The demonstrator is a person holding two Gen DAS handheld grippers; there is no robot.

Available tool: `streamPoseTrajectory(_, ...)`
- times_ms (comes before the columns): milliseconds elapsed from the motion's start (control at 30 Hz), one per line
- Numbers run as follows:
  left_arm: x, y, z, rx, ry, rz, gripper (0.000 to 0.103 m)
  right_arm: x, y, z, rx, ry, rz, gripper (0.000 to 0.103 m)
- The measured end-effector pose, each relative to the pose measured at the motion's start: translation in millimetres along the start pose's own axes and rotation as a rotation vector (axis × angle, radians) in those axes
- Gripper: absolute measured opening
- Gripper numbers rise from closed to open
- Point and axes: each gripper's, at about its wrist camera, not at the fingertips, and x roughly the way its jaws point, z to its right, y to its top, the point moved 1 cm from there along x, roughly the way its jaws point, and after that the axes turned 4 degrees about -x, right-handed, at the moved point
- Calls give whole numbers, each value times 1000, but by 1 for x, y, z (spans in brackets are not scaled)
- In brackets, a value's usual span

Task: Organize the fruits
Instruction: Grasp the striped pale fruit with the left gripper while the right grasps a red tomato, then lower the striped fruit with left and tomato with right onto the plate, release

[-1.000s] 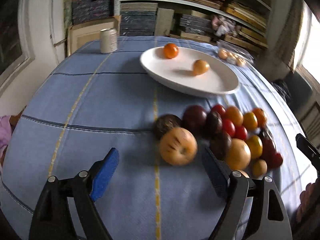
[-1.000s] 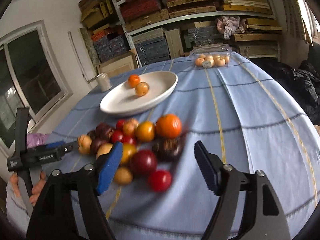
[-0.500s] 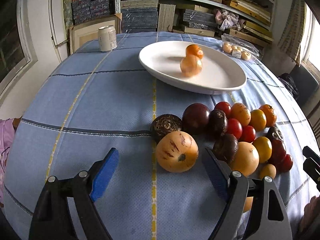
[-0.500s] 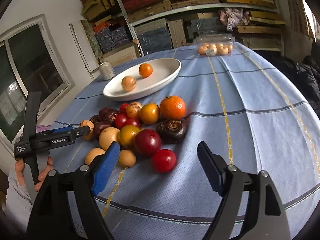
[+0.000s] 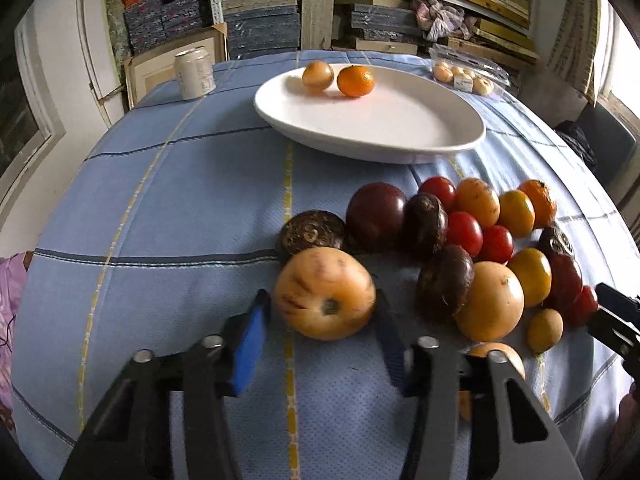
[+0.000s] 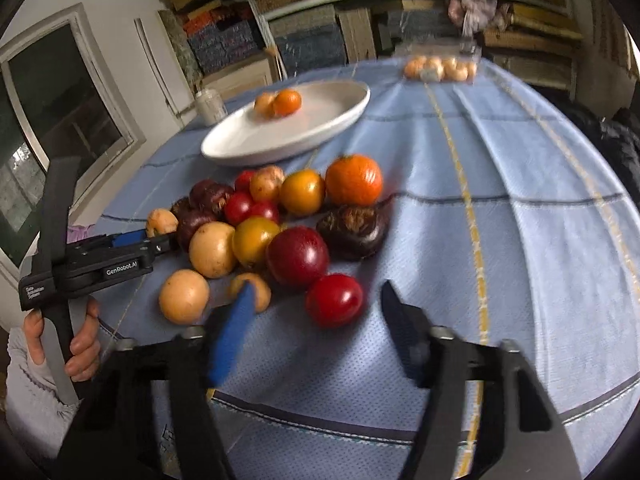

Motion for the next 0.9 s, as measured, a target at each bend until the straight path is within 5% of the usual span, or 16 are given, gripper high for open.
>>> streamPoseTrajectory(267, 0, -1, -3, -23, -28, -8, 47, 15, 0, 5, 25, 8, -63, 48)
streamPoseTrajectory(333, 0, -1, -4, -27, -36, -9, 46, 16, 1, 7, 31, 6, -64, 37)
streamPoseTrajectory(367, -1, -1, -6, -31, -41, -10, 46, 15, 0, 9, 41, 4, -61, 31)
streamPoseTrajectory(667, -15, 0, -18, -88, -67, 33, 46, -7, 3, 15, 57, 31, 31, 30)
streamPoseTrajectory(900, -26, 60, -9, -56, -26, 100, 46, -20, 78, 6, -18, 7, 128, 30)
